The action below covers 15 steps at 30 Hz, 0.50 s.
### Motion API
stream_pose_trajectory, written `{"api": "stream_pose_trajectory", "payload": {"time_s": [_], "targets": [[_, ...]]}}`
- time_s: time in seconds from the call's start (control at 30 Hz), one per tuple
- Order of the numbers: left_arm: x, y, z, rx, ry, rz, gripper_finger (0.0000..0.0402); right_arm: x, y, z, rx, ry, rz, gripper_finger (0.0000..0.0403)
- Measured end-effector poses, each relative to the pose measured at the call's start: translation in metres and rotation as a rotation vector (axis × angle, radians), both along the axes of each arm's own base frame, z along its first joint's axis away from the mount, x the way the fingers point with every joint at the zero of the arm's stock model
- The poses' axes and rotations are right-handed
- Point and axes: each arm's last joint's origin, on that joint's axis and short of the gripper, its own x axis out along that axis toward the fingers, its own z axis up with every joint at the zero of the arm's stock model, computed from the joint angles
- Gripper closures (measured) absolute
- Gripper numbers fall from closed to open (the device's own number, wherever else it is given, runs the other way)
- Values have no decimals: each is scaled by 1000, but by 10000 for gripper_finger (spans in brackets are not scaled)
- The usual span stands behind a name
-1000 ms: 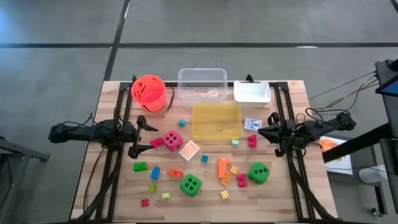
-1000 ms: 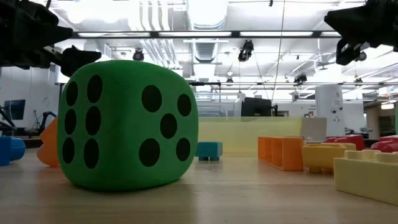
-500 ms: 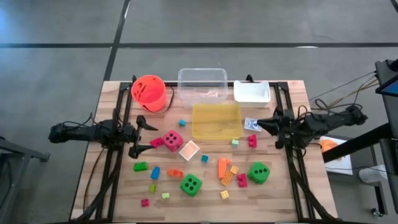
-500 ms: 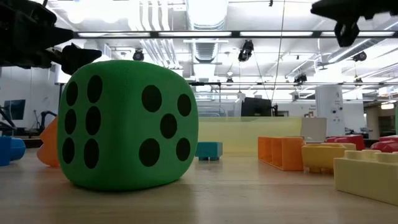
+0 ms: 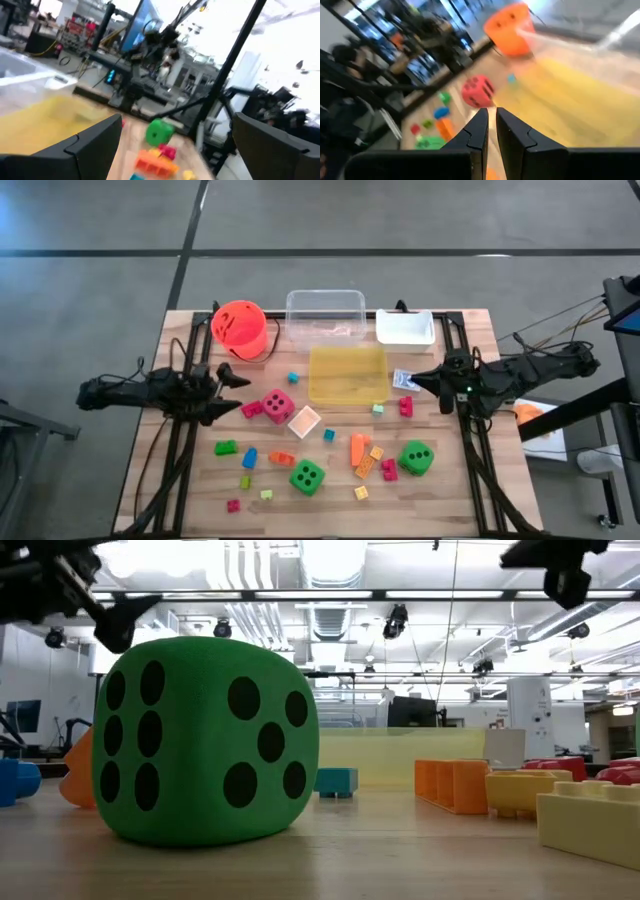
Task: Pick & Place Toys
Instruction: Put the blue game card into the white bin
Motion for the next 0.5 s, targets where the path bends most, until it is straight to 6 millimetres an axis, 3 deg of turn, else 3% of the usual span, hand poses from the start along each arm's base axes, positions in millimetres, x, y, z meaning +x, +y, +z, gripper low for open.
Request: {"api": "stream_pose_trajectory", "payload": {"time_s": [0.2, 0.5], "targets": [[-7, 0, 21, 2, 45, -10, 31, -2, -7, 4, -15, 45, 33, 369], [-4, 4, 37, 33, 201, 36, 31, 9, -26, -1, -10, 126, 97, 369]]}}
